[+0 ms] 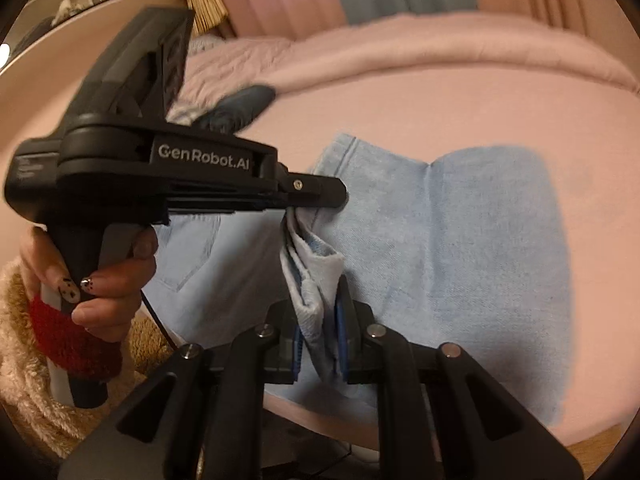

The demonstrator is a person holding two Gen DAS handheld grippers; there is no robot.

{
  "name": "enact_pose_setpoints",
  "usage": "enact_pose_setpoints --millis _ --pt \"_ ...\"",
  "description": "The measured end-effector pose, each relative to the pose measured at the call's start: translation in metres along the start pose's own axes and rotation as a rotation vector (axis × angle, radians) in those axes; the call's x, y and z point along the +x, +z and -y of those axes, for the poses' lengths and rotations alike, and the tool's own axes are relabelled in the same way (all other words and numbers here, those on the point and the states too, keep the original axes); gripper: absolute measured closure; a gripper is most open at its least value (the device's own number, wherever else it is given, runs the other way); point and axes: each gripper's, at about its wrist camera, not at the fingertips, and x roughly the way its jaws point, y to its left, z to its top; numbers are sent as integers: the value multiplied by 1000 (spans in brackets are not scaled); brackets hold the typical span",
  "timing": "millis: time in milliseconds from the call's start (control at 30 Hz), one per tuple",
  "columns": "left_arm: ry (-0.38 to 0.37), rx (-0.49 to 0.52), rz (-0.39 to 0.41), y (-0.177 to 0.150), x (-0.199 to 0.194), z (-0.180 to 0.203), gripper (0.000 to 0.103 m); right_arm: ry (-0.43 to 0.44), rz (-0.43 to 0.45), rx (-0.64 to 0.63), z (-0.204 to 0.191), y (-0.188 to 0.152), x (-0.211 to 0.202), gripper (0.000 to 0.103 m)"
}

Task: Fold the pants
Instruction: 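Fold the hems toward the waistband with the right tool and lay them down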

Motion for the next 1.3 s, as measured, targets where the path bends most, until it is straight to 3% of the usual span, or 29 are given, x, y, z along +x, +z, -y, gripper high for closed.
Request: enact_pose_setpoints --millis 133,200,267,400,567,633,667,700,733,833,967,1033,1133,1300 --pt "-6 -23 -13 -5 11 -13 96 -49 -43 -36 -12 -9 16 84" --pt "-13 -28 -9 -5 8 -14 96 -38 -67 -30 -10 -8 11 71" --pt "-17 -29 -1 -8 -1 -19 96 -25 -77 2 -8 -4 2 66" --pt "-16 -17 12 -12 -11 -25 96 -33 -29 45 11 -1 -36 47" --pt "24 -19 7 -11 -4 -27 94 -179 60 70 37 -6 -79 43" --pt "59 -18 28 -13 -12 -24 93 -237 59 104 51 -12 -83 44" --pt "74 -16 41 -15 -17 -24 93 -274 32 124 60 -12 -78 54" --pt "83 -12 60 -17 -24 -22 93 -295 6 135 62 -12 -75 74" --pt "74 -10 79 -19 -31 -21 93 -312 -27 150 68 -14 -67 77" --pt "8 5 82 -29 -40 -16 93 -320 -20 162 75 -24 -63 77" --pt "-23 61 42 -47 -34 -3 93 -348 -32 139 76 -26 -61 77" --pt "2 88 10 -59 -23 2 93 -355 -31 147 76 -23 -59 77" --pt "97 93 10 -70 -11 -5 94 -371 -29 133 76 -23 -56 77" --pt "100 71 56 -82 -20 -13 94 -399 -32 114 68 -24 -45 77"
